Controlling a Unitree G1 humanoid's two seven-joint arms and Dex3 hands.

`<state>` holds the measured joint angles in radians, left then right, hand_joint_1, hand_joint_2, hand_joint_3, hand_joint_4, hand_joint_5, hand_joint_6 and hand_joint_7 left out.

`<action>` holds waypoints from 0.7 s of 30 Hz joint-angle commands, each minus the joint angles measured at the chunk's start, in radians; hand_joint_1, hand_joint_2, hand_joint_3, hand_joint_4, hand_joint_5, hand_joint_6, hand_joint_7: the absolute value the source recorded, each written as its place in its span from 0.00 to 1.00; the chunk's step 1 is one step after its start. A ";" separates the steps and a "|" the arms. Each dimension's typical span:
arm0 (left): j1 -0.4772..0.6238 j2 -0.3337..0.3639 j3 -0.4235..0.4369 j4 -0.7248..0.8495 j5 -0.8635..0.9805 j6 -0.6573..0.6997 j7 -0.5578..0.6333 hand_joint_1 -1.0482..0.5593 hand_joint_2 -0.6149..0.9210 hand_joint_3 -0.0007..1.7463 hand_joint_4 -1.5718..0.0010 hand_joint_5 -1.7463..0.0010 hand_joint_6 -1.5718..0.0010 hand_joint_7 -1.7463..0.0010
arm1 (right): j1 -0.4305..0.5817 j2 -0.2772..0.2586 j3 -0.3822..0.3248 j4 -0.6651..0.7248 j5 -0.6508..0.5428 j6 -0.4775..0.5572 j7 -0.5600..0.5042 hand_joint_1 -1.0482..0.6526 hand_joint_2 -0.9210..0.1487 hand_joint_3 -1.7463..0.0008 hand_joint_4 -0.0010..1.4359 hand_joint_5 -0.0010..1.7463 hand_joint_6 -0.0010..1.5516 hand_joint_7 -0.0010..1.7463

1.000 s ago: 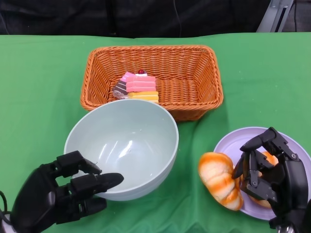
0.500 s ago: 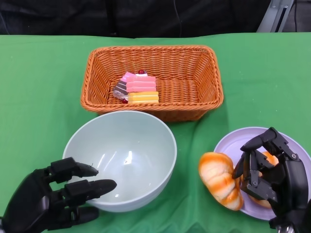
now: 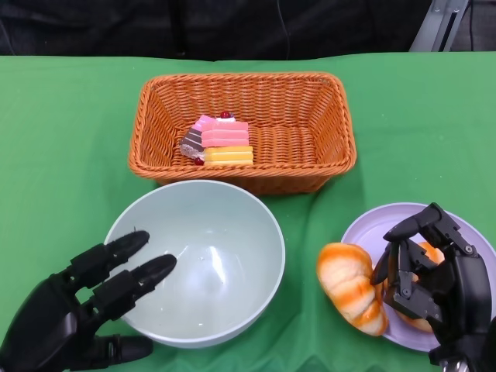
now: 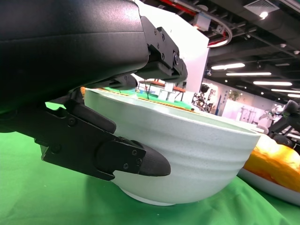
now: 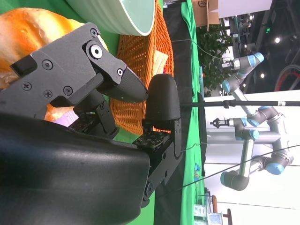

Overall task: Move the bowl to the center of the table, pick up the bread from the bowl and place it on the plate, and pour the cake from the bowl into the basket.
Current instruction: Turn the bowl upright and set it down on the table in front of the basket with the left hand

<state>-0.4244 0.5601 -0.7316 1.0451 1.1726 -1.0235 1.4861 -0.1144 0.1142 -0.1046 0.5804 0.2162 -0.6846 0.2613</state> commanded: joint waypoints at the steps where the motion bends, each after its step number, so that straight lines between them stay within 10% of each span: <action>1: 0.003 0.024 -0.005 0.001 -0.015 -0.020 0.011 0.30 1.00 0.15 0.89 1.00 0.88 1.00 | 0.001 -0.005 -0.009 -0.004 0.004 -0.011 -0.005 0.50 0.34 0.32 0.58 1.00 0.35 1.00; 9: -0.002 0.030 0.011 0.002 -0.057 -0.186 0.009 0.29 1.00 0.18 0.86 0.99 0.88 1.00 | -0.005 -0.004 -0.011 0.011 -0.002 -0.019 -0.011 0.50 0.35 0.32 0.59 1.00 0.36 1.00; 14: -0.012 0.007 0.065 0.150 -0.345 -0.538 -0.325 0.26 1.00 0.14 0.83 0.99 0.84 0.99 | -0.005 -0.006 -0.010 0.009 0.009 -0.011 0.001 0.50 0.34 0.32 0.59 1.00 0.36 1.00; 21: 0.004 0.054 -0.213 0.097 -0.988 -0.591 -0.675 0.21 1.00 0.13 0.73 0.97 0.80 0.98 | -0.007 -0.007 -0.011 0.016 0.011 -0.017 0.009 0.51 0.34 0.32 0.58 1.00 0.36 1.00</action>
<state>-0.4289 0.5639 -0.8577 1.1797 0.3469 -1.5953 0.8890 -0.1176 0.1142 -0.1037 0.5950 0.2178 -0.6898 0.2704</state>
